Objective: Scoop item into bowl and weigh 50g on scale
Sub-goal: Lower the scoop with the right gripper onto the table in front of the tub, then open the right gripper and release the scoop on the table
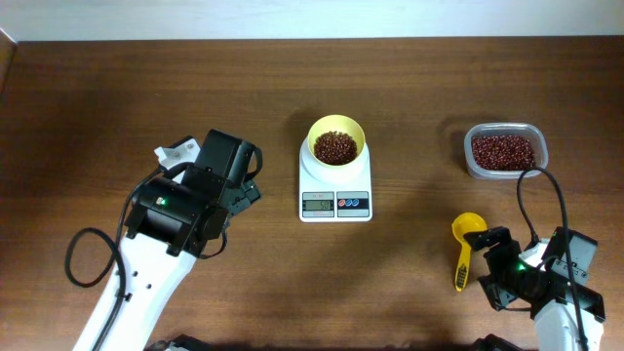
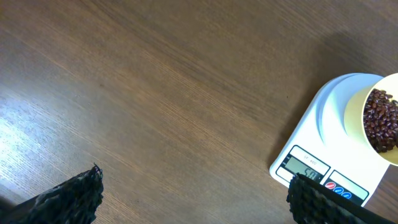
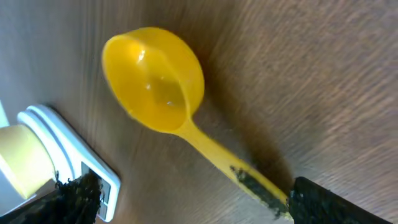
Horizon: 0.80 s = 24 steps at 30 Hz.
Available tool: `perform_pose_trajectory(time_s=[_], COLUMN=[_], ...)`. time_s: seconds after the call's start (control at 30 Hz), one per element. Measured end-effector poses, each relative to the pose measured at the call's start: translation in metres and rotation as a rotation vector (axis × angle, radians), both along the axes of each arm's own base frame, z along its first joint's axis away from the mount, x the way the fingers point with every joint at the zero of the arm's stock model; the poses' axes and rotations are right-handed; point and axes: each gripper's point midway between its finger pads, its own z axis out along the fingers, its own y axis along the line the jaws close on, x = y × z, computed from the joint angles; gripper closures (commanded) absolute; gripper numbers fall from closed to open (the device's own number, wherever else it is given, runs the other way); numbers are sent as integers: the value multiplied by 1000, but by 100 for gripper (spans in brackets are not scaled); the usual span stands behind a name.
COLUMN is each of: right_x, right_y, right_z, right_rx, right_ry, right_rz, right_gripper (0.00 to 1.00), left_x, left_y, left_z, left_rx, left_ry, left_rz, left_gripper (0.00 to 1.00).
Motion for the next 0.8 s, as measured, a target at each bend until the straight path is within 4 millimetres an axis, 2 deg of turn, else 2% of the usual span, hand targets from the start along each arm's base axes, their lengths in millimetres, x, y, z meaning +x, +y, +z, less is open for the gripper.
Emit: perform_pose_trajectory(time_s=[0.23,0.3,0.37,0.47,0.5,0.67,0.8], right_x=[-2,1,17,44,53,73,81], right_y=[-2,-2,-6,-12,-14,-11,0], right_z=[-2,3,26,76,99,168,200], right_rx=[-14,-14,-32,-81,-105,-137,-107], right_ry=[13,-2,-78,-233,-298,-484,-601], right_rz=[-6,3,35,86,103,164,230], right_gripper=[1,1,1,1,1,1,1], left_x=[0,0,0,0,0,0,0], left_y=[0,0,0,0,0,0,0], left_z=[0,0,0,0,0,0,0], left_rx=[0,0,0,0,0,0,0], left_ry=[0,0,0,0,0,0,0], left_rz=[0,0,0,0,0,0,0], left_gripper=[1,1,1,1,1,1,1])
